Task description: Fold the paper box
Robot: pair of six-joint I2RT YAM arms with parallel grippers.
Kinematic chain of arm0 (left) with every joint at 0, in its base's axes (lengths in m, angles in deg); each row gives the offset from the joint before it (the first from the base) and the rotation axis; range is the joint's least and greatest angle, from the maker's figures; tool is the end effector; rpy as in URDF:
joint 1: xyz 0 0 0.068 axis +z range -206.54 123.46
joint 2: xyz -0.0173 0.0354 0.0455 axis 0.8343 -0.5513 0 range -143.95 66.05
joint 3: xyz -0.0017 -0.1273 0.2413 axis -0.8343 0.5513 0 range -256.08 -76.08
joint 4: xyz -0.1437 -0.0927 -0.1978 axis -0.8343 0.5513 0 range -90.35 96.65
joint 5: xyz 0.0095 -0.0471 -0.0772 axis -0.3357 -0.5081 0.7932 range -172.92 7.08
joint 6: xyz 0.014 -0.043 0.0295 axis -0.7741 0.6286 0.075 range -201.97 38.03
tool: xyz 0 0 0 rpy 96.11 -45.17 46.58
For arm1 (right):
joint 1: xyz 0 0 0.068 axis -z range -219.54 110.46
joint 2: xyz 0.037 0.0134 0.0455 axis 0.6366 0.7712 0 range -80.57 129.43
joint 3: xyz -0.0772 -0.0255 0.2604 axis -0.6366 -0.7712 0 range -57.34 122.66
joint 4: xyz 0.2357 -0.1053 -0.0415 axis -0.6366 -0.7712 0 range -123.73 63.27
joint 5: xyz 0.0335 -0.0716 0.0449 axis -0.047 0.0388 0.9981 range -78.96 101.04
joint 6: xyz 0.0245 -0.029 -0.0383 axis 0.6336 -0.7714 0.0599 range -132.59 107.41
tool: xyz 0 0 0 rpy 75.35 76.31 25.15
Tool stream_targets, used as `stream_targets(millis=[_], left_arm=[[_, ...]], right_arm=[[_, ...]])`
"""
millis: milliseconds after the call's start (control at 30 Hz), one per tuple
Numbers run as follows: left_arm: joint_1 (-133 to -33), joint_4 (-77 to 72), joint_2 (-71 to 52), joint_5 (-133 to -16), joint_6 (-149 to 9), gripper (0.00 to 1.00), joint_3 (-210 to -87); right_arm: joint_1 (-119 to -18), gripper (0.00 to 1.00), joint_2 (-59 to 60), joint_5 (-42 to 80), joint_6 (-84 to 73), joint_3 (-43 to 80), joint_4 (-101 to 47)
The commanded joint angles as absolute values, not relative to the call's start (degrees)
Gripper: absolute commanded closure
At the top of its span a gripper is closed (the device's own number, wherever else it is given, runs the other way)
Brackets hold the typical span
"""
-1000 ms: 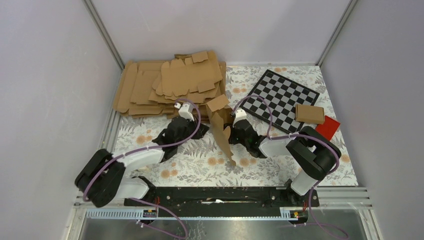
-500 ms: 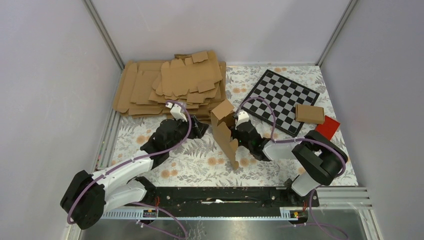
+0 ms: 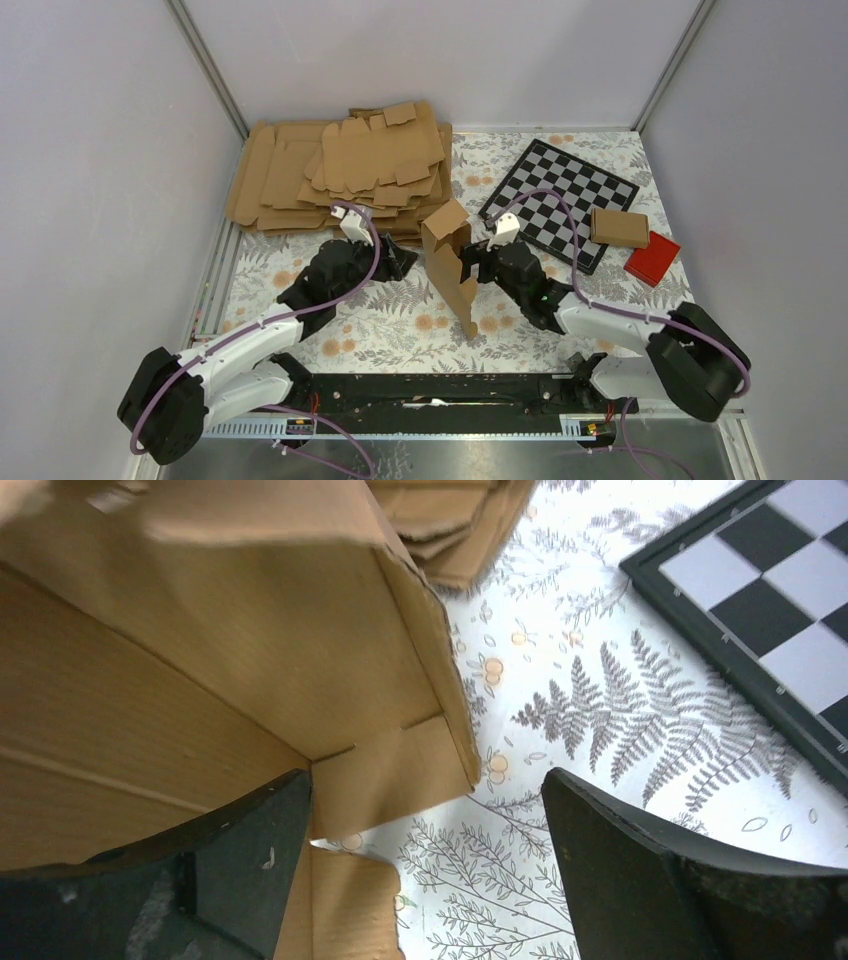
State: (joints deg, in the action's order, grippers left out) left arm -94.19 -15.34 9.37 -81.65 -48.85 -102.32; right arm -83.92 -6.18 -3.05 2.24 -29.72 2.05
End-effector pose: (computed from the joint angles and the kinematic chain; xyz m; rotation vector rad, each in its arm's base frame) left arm 0.1756 -0.1364 0.2325 0.0927 1.9318 -0.8699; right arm 0.1945 0.1783 0.1967 -0.3188 1.8762 0.4768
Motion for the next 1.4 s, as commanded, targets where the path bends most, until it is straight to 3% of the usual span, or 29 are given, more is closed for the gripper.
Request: stream_targets(millis=[0,300,500,833,1000,1133,1233,1333,1367], left_arm=[[-94.71,-17.04,10.81,-79.41,-46.95,0.38,-104.41],[-95.03,-13.05,12.09,-78.77,-49.1,0.37,-107.46],[-95.12,-11.33,13.76,-76.65,-50.15,0.37,-108.01],[-95.06,-2.83,21.12,-76.61,-51.94,0.37,-107.56],[-95.06,-0.67,23.75,-76.9,-51.92,0.37,-106.79],[-95.13,-0.44,23.97,-76.68,-51.99,0.36,-106.49],[-95.08,-0.44,23.67,-76.42,-52.26,0.36,-106.78],[-95.08,-0.63,23.23,-76.41,-52.28,0.36,-107.08],[-95.05,-0.8,23.03,-76.28,-52.31,0.36,-107.1]], right_arm=[[-84.37,0.09,-12.38,-2.46,-1.64,-30.78,3.86],[-84.37,0.14,-10.29,-1.17,-10.51,-23.2,-0.99],[-84.1,0.21,-5.68,-4.95,-15.26,-21.7,3.71],[-78.26,0.23,-1.96,5.99,-12.12,-18.9,3.71],[-76.08,0.4,-0.43,10.82,-8.77,-19.29,6.49],[-76.08,0.68,1.11,13.71,-7.97,-16.75,4.28],[-76.1,0.79,-0.08,13.83,-7.72,-16.52,2.99],[-76.05,0.99,-2.44,12.39,-7.18,-17.3,2.23],[-76.05,1.0,-3.01,11.47,-6.87,-17.23,1.17]])
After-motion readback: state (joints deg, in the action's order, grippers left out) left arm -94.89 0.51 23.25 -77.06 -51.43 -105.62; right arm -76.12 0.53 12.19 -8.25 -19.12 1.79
